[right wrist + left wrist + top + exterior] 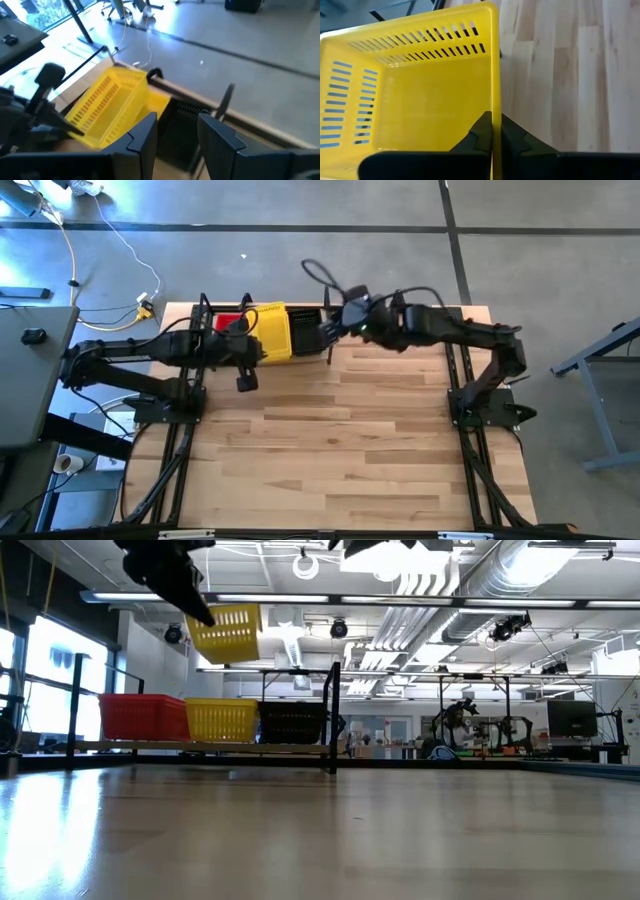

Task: Stack baskets on shelf by color
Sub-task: Stack the yellow bin on top of the yellow bin on the shelf

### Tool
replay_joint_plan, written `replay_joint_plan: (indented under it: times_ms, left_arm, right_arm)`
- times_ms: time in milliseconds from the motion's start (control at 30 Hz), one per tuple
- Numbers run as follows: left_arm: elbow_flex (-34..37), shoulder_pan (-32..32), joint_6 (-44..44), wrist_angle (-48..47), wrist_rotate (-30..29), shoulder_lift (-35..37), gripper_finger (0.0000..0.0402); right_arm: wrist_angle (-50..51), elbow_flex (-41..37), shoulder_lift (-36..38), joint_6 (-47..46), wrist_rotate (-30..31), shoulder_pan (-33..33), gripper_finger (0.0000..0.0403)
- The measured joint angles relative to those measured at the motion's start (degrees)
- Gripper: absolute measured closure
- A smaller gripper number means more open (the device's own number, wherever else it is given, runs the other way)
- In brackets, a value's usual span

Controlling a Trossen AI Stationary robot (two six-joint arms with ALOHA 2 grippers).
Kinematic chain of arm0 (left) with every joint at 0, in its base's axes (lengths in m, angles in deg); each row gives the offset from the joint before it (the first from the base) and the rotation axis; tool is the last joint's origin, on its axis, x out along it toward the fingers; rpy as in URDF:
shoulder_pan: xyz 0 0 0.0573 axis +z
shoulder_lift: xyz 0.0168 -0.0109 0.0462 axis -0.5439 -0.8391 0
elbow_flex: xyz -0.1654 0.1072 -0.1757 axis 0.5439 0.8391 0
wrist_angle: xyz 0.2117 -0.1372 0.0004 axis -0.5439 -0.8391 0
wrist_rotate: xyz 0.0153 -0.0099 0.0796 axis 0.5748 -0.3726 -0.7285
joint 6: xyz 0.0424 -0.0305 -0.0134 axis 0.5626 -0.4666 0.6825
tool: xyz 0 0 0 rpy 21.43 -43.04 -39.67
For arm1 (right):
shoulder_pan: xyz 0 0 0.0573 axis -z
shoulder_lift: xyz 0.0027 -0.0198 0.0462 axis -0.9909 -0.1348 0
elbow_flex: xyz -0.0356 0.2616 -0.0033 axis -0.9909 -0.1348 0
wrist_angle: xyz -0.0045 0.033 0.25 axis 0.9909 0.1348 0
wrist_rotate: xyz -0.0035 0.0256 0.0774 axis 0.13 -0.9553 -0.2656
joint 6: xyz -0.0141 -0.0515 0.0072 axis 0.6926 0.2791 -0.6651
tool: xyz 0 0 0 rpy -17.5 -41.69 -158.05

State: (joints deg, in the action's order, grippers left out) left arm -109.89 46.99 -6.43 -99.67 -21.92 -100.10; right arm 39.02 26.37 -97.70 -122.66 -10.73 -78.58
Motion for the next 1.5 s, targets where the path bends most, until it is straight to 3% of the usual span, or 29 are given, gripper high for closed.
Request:
replay_joint_plan:
  times_ms: [300, 767, 1500]
  left_arm:
    - [4.67, 8.27, 4.21, 5.48, 6.29, -1.36, 0.0401]
    - [10.62, 12.37, 7.20, 10.22, 10.19, -2.52, 0.0401]
    - [10.62, 15.26, 9.86, 11.00, 7.64, -10.06, 0.0391]
  right_arm:
    - [0.43, 0.00, 3.89, 8.61, 0.03, 5.33, 0.0276]
    - [0.85, -0.04, 3.94, 13.11, -4.50, 10.91, 0.0276]
    - [2.86, -0.04, 3.88, 12.50, -4.65, 11.03, 0.0276]
